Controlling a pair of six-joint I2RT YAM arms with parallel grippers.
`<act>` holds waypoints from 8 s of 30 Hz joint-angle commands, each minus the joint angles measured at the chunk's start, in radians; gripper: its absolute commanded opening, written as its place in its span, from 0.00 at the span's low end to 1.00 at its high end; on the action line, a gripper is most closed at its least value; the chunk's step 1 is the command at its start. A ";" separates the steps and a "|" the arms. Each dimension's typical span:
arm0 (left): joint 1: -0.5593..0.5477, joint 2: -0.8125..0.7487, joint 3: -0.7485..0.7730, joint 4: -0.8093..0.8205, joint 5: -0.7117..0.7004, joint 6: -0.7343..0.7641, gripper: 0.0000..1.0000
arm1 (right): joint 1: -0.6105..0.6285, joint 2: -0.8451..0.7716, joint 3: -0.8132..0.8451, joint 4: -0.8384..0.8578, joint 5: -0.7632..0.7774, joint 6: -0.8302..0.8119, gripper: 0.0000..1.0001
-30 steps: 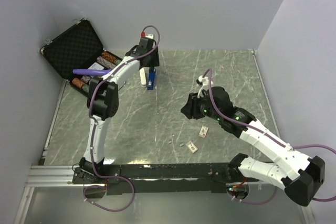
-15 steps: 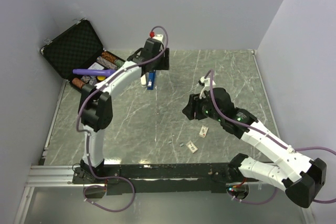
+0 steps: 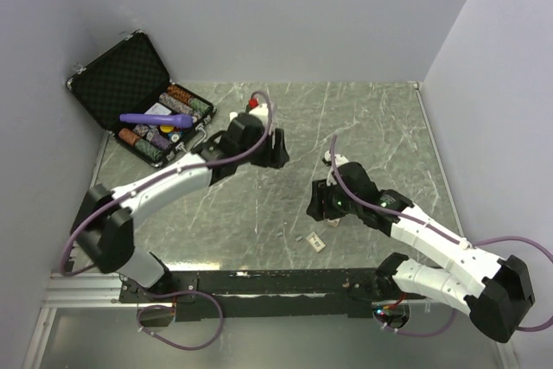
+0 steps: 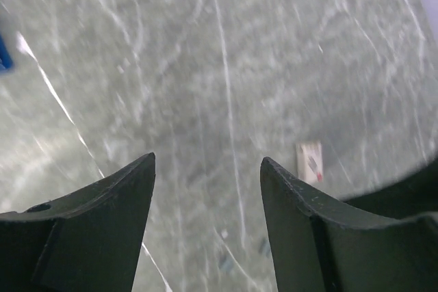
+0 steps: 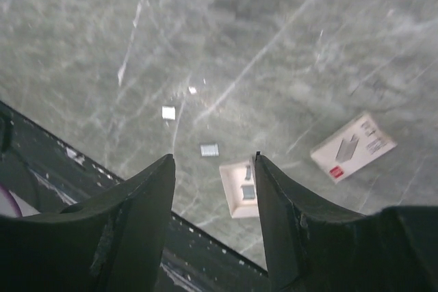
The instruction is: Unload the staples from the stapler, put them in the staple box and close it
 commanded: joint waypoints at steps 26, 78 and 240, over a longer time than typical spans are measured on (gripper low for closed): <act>-0.073 -0.370 -0.253 0.076 0.043 -0.035 0.67 | 0.347 0.004 -0.137 -0.188 -0.026 0.282 0.34; -0.071 -0.350 -0.269 0.090 0.047 -0.030 0.67 | 0.189 0.414 0.057 -0.105 0.243 0.047 0.46; -0.071 -0.755 -0.385 0.036 -0.158 0.041 0.77 | 0.285 0.693 0.223 -0.010 0.232 -0.071 0.51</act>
